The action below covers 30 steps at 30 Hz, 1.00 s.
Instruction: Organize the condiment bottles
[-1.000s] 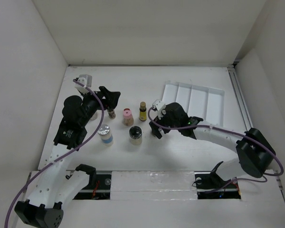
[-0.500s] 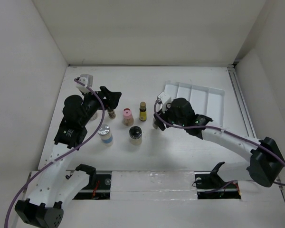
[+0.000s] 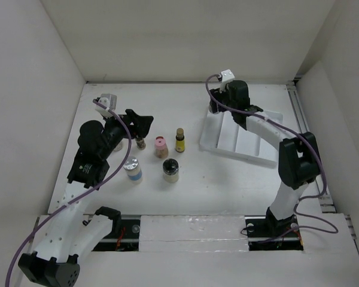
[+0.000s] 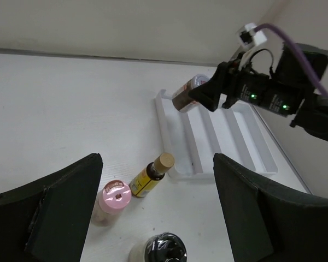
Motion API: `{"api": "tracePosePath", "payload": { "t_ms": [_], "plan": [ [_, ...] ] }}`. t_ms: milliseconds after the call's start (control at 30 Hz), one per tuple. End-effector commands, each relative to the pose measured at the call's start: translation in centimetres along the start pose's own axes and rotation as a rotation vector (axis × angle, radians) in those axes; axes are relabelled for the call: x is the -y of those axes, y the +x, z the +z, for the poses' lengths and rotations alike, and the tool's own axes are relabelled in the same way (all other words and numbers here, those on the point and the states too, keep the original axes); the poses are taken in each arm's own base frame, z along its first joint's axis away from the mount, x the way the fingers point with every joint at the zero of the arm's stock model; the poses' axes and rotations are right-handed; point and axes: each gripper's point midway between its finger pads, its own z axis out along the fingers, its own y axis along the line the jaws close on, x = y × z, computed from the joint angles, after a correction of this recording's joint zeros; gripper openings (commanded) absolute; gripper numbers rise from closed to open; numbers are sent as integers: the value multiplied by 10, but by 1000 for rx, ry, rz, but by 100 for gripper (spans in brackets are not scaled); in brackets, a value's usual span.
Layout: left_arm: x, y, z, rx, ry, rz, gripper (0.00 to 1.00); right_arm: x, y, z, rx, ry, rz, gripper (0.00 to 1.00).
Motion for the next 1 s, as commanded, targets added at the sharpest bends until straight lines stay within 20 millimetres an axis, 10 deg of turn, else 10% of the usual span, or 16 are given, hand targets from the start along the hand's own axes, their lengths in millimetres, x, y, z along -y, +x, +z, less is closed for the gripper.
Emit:
{"api": "tracePosePath", "payload": {
  "t_ms": [0, 367, 500, 733, 833, 867, 967],
  "plan": [
    [8, -15, -6, 59, 30, 6, 78, 8, -66, 5, 185, -23, 8, 43],
    [8, -15, -3, 54, 28, 5, 78, 19, -18, 55, 86, -30, 30, 50],
    [6, -20, -6, 74, 14, 7, 78, 22, -37, 50, 117, -18, 28, 94],
    [-12, -44, -26, 189, -135, -39, 80, -23, -96, -6, 240, -99, -53, 99],
    [-31, -54, -38, 257, -253, -75, 83, -86, -104, -35, 277, -294, -98, 81],
    [-35, -57, -46, 277, -284, -86, 83, -106, -101, -44, 277, -356, -109, 47],
    [-55, -68, -61, 360, -408, -130, 86, -185, -89, -72, 265, -562, -150, 12]
  ]
}}
